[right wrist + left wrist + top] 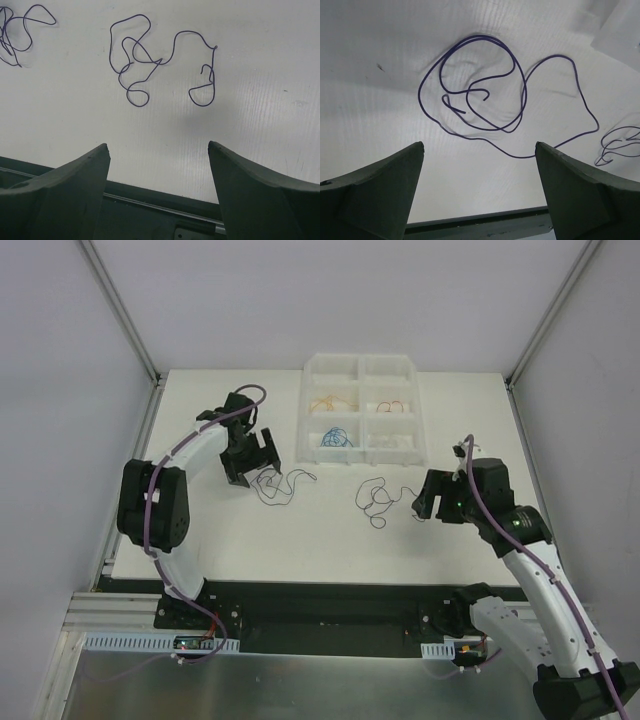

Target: Untangle the cables

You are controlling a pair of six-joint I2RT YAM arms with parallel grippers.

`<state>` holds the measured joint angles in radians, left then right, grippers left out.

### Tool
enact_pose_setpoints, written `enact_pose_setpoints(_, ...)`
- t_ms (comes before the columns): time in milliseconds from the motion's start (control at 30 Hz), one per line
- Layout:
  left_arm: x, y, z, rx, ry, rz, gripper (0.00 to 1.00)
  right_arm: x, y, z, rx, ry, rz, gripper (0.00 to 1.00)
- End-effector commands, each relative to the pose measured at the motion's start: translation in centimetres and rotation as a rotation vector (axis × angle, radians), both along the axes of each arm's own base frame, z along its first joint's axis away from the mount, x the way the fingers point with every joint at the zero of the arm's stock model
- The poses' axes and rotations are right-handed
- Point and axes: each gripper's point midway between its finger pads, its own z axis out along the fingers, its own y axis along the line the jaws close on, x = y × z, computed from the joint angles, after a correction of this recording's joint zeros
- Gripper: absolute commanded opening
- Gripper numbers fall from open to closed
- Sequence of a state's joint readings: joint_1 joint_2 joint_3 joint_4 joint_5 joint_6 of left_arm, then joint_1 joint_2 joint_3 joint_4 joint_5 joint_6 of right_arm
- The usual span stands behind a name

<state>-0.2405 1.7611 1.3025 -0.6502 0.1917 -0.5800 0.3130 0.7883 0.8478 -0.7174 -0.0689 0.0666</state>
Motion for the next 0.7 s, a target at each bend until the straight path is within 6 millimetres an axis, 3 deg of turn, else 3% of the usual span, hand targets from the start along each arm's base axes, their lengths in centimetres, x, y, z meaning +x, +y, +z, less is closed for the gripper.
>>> enact_pose_setpoints(0,-0.1,1.9,-0.7,0.062,0.062,0.099,0.93,-0.2,-0.2,1.7,0.004,-0.045,0.0,0.82)
enact_pose_setpoints(267,-0.4,0.2,-3.2,-0.007,0.218,0.249,0.86,-0.9,-0.7,1.6,-0.004,-0.051,-0.013,0.82)
enact_pose_setpoints(467,-1.3,-0.6,-4.5,-0.015,0.291,0.319,0.66,-1.1,-0.9,1.6,-0.001,-0.056,-0.026,0.82)
enact_pose_setpoints(667,-1.6,-1.4,-5.5,0.007,0.313,0.312,0.37,-1.1,-0.9,1.6,-0.004,-0.061,-0.022,0.82)
